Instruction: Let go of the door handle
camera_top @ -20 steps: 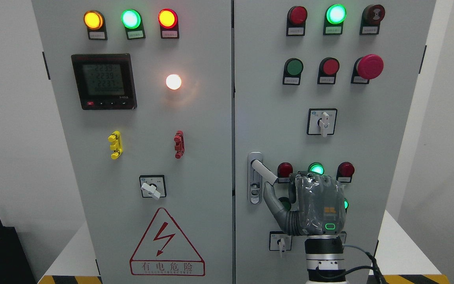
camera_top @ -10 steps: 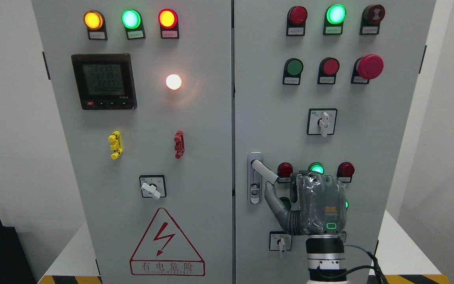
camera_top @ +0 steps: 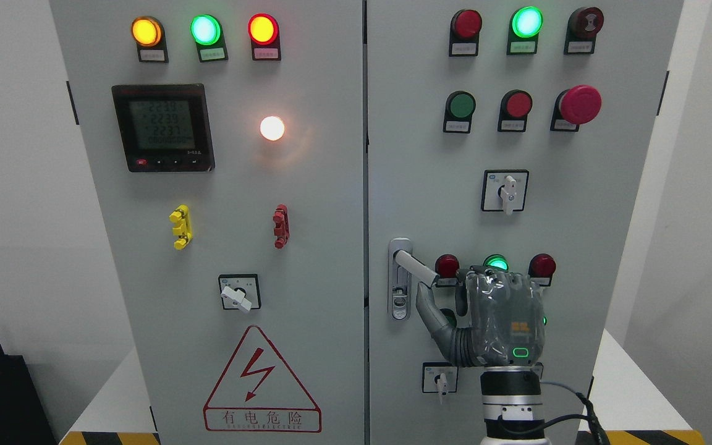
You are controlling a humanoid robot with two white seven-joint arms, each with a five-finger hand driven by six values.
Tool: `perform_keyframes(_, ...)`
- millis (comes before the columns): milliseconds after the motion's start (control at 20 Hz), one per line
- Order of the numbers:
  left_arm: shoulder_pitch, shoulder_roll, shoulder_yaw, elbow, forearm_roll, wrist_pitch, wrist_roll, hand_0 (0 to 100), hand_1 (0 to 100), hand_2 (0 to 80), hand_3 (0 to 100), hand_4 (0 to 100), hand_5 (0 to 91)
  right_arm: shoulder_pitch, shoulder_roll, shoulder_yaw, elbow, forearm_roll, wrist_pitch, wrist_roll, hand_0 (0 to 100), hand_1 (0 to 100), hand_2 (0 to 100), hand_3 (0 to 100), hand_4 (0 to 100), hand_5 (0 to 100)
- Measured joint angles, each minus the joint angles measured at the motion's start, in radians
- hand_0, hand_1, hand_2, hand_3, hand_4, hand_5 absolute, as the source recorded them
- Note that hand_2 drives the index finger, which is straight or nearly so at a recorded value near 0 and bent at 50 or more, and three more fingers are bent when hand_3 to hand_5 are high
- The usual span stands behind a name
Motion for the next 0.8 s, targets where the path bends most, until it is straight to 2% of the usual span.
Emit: perform_keyframes(801, 0.000, 0.000, 0.000, 0.000, 0.000, 0.000, 0.000, 12, 39, 0.0, 0, 0, 0.0, -0.012, -0.002, -0.004, 0.002, 0.000, 0.000, 0.001, 43, 24, 97, 100, 94, 98)
